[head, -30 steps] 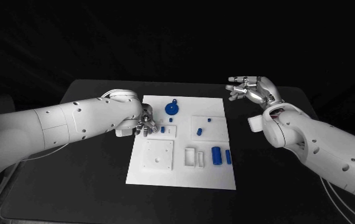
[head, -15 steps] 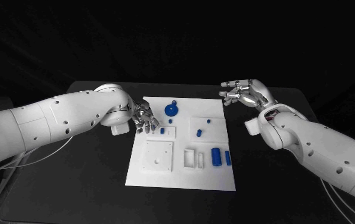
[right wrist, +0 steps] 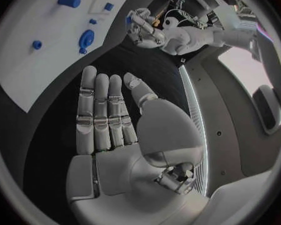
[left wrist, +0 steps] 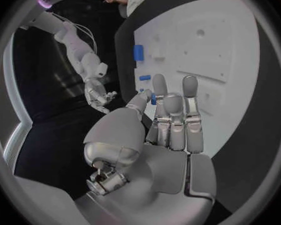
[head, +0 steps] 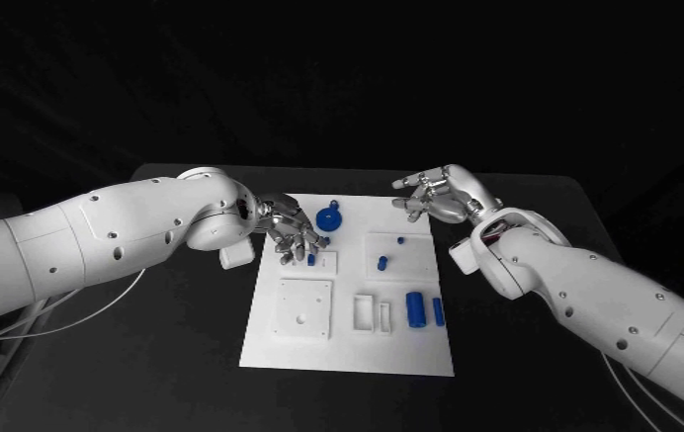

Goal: Assemble the parts on the task board

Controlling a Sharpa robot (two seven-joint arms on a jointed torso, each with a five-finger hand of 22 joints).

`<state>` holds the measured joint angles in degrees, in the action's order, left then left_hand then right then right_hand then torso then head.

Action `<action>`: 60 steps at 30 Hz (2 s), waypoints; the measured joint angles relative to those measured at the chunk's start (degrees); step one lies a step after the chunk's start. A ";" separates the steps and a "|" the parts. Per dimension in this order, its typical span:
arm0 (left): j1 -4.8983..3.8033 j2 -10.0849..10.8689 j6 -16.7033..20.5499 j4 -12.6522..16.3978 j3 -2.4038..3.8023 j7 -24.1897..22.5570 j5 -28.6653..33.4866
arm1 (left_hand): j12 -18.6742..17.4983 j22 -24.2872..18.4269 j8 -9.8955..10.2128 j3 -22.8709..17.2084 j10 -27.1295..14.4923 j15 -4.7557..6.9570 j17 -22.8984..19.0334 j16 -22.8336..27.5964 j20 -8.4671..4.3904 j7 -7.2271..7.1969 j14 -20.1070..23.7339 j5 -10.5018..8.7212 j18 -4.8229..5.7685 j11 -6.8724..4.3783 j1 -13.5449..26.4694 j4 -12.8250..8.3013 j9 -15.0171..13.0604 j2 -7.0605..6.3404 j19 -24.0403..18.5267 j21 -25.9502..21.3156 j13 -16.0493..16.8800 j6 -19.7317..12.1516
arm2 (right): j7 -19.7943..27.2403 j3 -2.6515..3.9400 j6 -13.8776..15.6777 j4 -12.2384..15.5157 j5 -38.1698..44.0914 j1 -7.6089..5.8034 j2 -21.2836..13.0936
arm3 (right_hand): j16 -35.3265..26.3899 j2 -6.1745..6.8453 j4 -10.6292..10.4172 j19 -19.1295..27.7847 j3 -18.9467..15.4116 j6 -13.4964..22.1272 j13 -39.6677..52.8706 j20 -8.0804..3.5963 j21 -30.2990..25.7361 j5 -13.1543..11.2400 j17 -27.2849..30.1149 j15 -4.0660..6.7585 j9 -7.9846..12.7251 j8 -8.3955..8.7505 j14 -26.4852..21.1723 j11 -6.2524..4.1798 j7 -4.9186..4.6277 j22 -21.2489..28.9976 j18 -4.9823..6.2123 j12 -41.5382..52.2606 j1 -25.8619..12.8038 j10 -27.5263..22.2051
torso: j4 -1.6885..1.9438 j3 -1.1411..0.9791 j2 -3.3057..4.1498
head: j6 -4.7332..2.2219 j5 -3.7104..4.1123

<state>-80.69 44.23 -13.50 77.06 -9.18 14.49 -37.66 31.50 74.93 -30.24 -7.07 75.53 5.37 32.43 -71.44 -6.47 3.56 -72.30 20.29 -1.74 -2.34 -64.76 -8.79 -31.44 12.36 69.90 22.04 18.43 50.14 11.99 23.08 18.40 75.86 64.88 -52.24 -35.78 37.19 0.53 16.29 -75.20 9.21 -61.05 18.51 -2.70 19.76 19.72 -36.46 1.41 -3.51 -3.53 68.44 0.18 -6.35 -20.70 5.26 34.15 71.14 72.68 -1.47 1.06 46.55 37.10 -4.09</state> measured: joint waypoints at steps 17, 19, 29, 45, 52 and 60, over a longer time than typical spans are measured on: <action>-0.01 0.33 -6.40 2.10 -0.79 -14.09 9.78 | 0.66 -0.01 5.26 2.84 -1.20 -0.27 -1.29 -1.47 0.20 0.42 1.28 -12.73 0.00 0.22 -6.58 3.88 -0.02 2.42 -0.20 -1.55 -0.29 0.41 | -1.58 -2.63 -1.77 4.90 20.67 0.44 1.74 | 8.30 1.97 0.00 3.56 4.19 0.01 19.27 -1.08 13.92 -1.08 -14.59 1.15 0.00 0.00 0.74 -0.44 0.00 -15.76 -0.01 11.77 -0.02 -1.89 | -0.05 0.03 0.05 | -1.18 1.01; -0.01 0.33 -6.87 2.11 -0.81 -14.55 10.20 | 0.89 -0.01 5.46 2.78 -1.20 -0.46 -1.46 -1.56 0.21 0.42 1.47 -12.81 0.00 0.22 -6.58 3.94 -0.03 2.42 -0.20 -1.55 -0.29 0.41 | -1.74 -2.77 -1.99 5.47 22.05 0.48 1.62 | 8.30 1.97 -0.02 3.59 4.53 0.08 20.54 -1.10 14.35 -1.08 -15.60 1.15 0.00 0.00 0.74 -0.44 0.07 -17.01 0.00 12.03 -0.01 -1.89 | -0.05 0.03 0.06 | -1.22 1.05; -0.01 0.43 -8.13 1.89 -0.85 -15.38 11.20 | 1.15 -0.01 6.35 2.62 -1.58 -0.47 -1.91 -1.97 0.21 0.63 1.48 -11.66 0.00 0.26 -6.85 4.26 -1.26 2.46 -0.20 -1.55 -0.36 0.61 | -1.91 -2.97 -2.14 7.93 25.55 1.10 -0.01 | 9.31 4.08 0.02 4.65 9.35 0.31 23.79 -1.46 16.94 4.94 -18.40 1.57 0.00 0.00 1.16 -0.75 0.30 -22.26 0.00 12.81 -0.31 -1.57 | -0.03 0.04 0.05 | -1.27 0.90; 0.00 0.13 -8.97 0.66 -0.92 -15.07 11.24 | 1.38 -0.02 6.96 2.60 -1.58 -0.47 -2.02 -2.22 0.21 0.63 1.48 -11.02 0.00 0.26 -6.89 4.21 -2.60 2.42 -0.20 -1.55 -0.35 0.61 | -1.43 -2.99 0.17 9.92 26.61 1.80 -1.29 | 9.95 4.63 -0.08 4.71 11.38 0.03 27.91 -1.84 16.18 4.96 -21.80 2.18 0.00 0.00 1.78 -1.21 0.59 -29.45 0.77 13.53 -0.67 -1.04 | -0.07 0.08 0.05 | -1.09 0.62; 0.02 -0.01 -9.25 0.48 -0.99 -14.69 11.03 | 1.37 -0.02 6.79 2.59 -1.58 -0.47 -2.08 -2.22 0.21 0.83 1.48 -11.04 0.00 0.26 -6.89 4.19 -2.62 2.42 -0.19 -1.55 -0.40 0.81 | -0.90 -2.99 2.33 10.36 26.32 1.94 -1.33 | 9.95 4.76 -0.11 4.02 12.03 0.18 29.44 -1.83 15.19 4.96 -22.71 2.19 0.00 0.00 2.19 -1.54 0.84 -31.80 0.79 14.38 -0.54 -0.66 | -0.03 0.08 0.05 | -1.00 0.59; 0.02 -0.02 -9.44 0.37 -1.03 -14.14 10.59 | 1.37 -0.02 6.79 2.57 -1.58 -0.47 -2.08 -2.22 0.21 0.83 1.48 -11.05 0.01 0.27 -6.89 4.17 -2.62 2.42 -0.19 -1.55 -0.41 0.81 | -0.41 -2.99 4.34 10.52 25.83 2.02 -1.40 | 10.15 4.99 -0.08 3.51 12.32 0.10 30.78 -1.92 14.30 4.96 -23.34 2.39 0.00 0.00 2.39 -1.52 0.92 -33.46 0.79 15.09 -0.76 -0.29 | -0.01 0.09 0.05 | -0.99 0.49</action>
<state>-80.67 44.21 -22.95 77.43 -10.21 0.34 -27.06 32.87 74.90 -23.46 -4.50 73.95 4.90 30.35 -73.66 -6.26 4.39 -70.82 9.24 -1.74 -2.08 -71.64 -4.62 -34.05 14.79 69.71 20.49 18.03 50.95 11.59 20.10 22.74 86.38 90.72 -50.22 -37.18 47.34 5.52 16.21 -71.69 21.52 -60.95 49.29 -4.62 34.06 24.68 -59.80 3.79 -3.51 -3.53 70.83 -1.34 -5.43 -54.16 6.05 49.24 70.38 72.40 -1.48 1.15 46.60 36.11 -3.59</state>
